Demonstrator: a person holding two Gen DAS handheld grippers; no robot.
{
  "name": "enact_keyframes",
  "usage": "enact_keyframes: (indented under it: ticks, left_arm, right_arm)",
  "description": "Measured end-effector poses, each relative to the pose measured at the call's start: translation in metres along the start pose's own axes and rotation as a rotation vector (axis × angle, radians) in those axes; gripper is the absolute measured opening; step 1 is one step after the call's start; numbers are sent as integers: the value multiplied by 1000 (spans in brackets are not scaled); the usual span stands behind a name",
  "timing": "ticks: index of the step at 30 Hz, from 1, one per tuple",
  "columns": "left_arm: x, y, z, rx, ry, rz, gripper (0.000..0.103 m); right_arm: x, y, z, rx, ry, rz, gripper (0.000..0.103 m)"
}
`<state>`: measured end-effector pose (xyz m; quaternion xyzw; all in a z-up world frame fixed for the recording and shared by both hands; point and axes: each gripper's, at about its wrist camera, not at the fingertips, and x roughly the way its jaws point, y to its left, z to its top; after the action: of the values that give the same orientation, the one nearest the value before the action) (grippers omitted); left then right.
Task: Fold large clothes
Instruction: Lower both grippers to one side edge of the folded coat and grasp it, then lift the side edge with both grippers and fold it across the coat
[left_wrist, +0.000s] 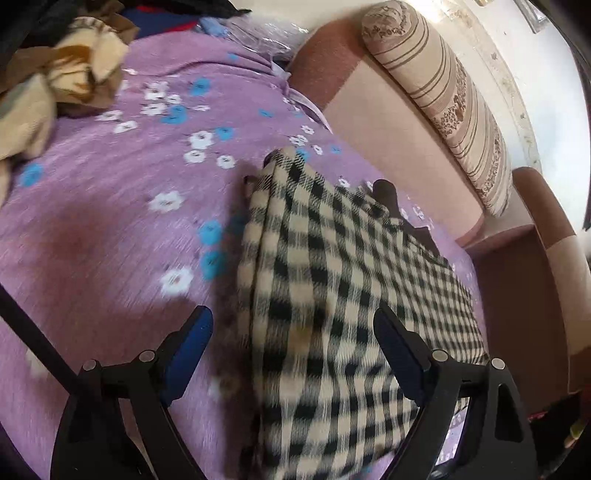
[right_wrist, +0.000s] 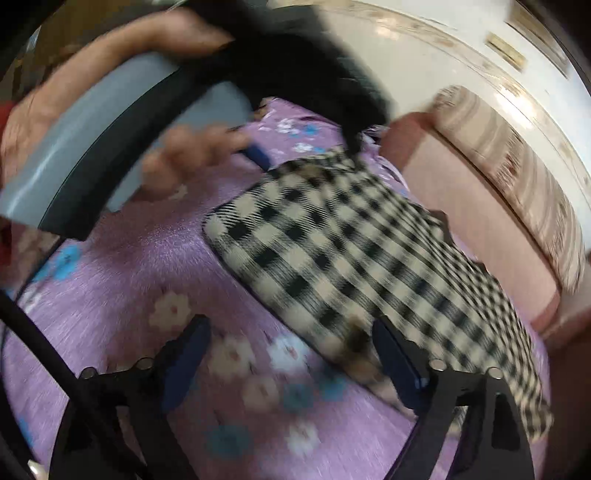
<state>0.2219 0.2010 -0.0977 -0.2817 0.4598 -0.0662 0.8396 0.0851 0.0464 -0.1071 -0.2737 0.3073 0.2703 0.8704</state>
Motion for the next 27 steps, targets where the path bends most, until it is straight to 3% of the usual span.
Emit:
enact_keyframes:
  ticks: [5,10,11,12,13,14,17,19,27]
  left_arm:
    - [33,12,24,-6,64,-83,88]
    - [45,16,41,-15,82,-171,88]
    - [48,16,41,-9,93,-187,82]
    - [50,14,41,7,107,-189,69]
    - [56,10,41,29,143,-154,33]
    - [59,10,40,34,162,-129,19]
    - [53,5,39,26,142,-105,13]
    - [42,-8,40,47,116,-72,11]
    - [15,-99,42,187,30,51,10]
  right_arm:
    - [23,6,26,-30,-7,-33,83]
    - [39,2,37,-3,13,5,73]
    - [41,2,38,-1,15,19,64]
    - [43,4,39,-5,17,41,58]
    - [40,8,39,-14,14,46,46]
    - [39,11,39,-28,10,37,35]
    - [37,17,38,-50,2,-4,18]
    - [33,7,38,1,-7,10,14]
    - [-11,-59,25,186,-115,-1,12]
